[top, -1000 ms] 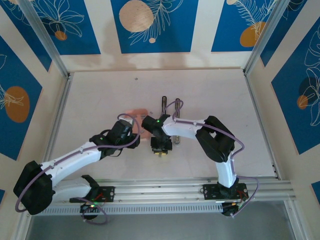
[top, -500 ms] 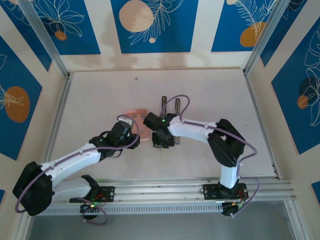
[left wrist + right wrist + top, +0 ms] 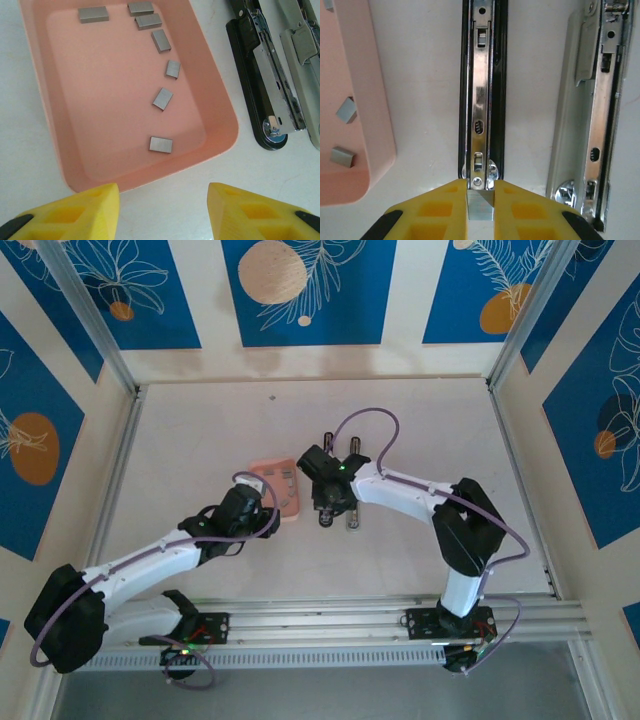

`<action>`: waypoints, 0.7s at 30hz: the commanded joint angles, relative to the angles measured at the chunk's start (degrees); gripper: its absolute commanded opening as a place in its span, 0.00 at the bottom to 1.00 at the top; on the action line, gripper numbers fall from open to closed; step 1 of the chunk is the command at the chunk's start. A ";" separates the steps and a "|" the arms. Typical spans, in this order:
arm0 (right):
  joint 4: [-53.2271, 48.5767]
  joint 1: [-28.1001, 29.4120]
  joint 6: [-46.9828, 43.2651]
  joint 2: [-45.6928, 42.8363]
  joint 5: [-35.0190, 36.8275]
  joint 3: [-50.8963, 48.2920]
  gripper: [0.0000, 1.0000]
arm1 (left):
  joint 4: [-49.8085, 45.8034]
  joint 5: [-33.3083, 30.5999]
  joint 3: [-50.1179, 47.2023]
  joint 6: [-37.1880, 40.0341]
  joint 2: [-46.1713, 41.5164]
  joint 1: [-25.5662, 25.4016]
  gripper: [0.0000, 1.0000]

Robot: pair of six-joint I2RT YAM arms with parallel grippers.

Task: Load the staples into the stapler

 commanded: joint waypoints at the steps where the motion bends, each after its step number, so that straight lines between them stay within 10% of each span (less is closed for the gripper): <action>1: 1.03 0.18 -1.04 1.05 1.18 1.42 0.17 | 1.26 -1.38 -0.54 -0.18 -0.96 0.66 0.50; 21: 1.79 -0.08 -0.26 3.80 -0.87 0.24 0.17 | 1.64 -0.77 0.25 0.09 0.98 0.78 0.50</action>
